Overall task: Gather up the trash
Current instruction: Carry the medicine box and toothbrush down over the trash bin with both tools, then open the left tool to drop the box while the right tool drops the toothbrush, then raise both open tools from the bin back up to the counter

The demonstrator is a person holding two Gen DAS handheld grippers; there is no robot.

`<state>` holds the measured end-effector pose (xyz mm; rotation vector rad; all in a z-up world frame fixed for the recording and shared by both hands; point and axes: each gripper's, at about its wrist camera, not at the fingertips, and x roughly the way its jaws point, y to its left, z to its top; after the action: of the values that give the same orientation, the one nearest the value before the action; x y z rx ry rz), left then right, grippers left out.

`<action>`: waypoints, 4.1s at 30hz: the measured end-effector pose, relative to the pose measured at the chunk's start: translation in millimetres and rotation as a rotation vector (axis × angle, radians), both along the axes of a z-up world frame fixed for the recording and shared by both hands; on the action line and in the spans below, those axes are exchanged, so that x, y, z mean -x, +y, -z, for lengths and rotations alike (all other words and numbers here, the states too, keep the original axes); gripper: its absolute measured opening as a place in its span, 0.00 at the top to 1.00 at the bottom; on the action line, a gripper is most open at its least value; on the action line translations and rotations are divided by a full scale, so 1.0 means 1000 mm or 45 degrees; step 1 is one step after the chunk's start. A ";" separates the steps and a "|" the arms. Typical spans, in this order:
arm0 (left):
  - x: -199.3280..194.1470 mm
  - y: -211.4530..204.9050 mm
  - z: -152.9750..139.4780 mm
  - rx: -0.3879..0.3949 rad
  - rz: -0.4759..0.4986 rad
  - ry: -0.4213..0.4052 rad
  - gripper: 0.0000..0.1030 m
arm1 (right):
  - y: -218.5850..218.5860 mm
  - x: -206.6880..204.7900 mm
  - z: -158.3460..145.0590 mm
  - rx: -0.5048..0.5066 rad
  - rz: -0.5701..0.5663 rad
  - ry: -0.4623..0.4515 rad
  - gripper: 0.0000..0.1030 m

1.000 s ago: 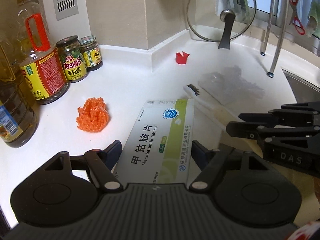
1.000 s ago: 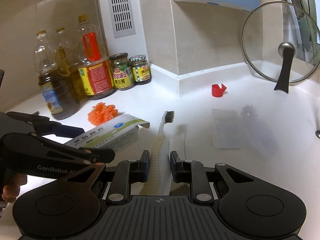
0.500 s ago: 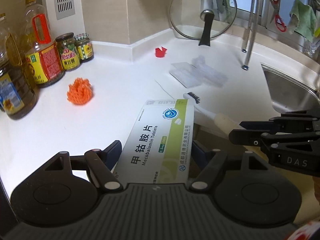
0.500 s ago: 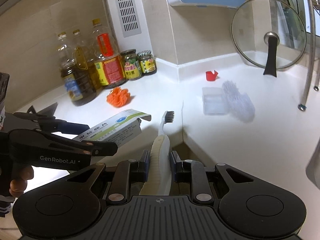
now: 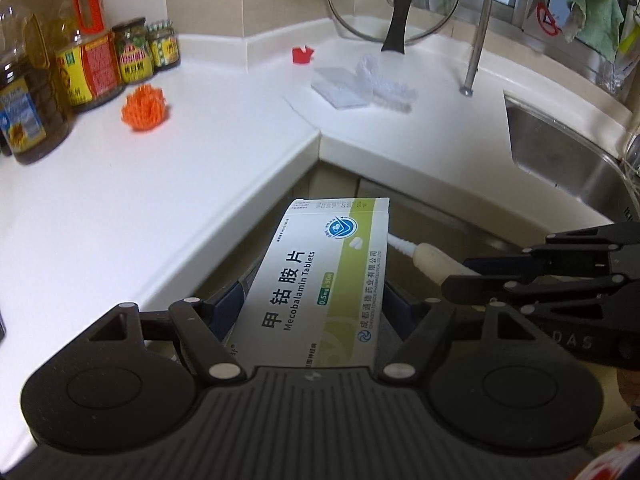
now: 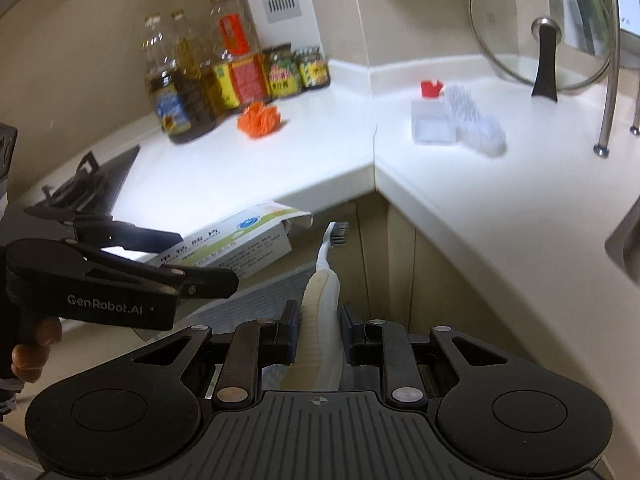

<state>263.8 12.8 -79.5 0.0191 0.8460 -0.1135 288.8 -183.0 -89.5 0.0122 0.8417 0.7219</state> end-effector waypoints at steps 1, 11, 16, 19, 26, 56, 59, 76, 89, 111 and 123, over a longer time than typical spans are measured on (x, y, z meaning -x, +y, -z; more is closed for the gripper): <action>0.002 -0.002 0.003 -0.006 -0.003 0.008 0.28 | -0.001 0.002 0.004 0.008 -0.007 0.011 0.78; 0.010 -0.011 0.046 -0.024 -0.098 0.150 0.28 | -0.001 0.000 0.059 0.080 -0.065 0.144 0.78; 0.005 -0.013 0.074 -0.041 -0.134 0.247 0.28 | 0.002 -0.008 0.087 0.121 -0.080 0.214 0.78; -0.001 -0.011 0.096 -0.028 -0.163 0.315 0.28 | 0.007 -0.015 0.104 0.146 -0.086 0.254 0.78; -0.026 -0.009 0.155 0.010 -0.173 0.462 0.28 | 0.018 -0.032 0.157 0.207 -0.050 0.380 0.78; -0.061 -0.013 0.231 0.045 -0.214 0.566 0.21 | 0.014 -0.055 0.205 0.209 0.024 0.478 0.78; -0.060 -0.013 0.228 0.038 -0.214 0.555 0.21 | 0.013 -0.055 0.205 0.206 0.024 0.478 0.78; -0.045 0.001 0.205 0.093 -0.293 0.491 0.21 | 0.026 -0.058 0.210 0.082 0.042 0.506 0.78; -0.034 0.005 0.192 0.114 -0.310 0.472 0.21 | 0.026 -0.057 0.207 0.101 0.031 0.477 0.57; -0.012 0.009 0.158 0.147 -0.319 0.430 0.21 | 0.006 -0.037 0.171 0.110 0.055 0.421 0.53; 0.025 0.012 0.107 0.154 -0.329 0.331 0.21 | -0.006 -0.014 0.116 0.073 0.033 0.347 0.47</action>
<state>238.9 25.2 -186.1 -0.2223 1.0922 0.0780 302.4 -188.7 -205.4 0.0712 1.1210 0.6802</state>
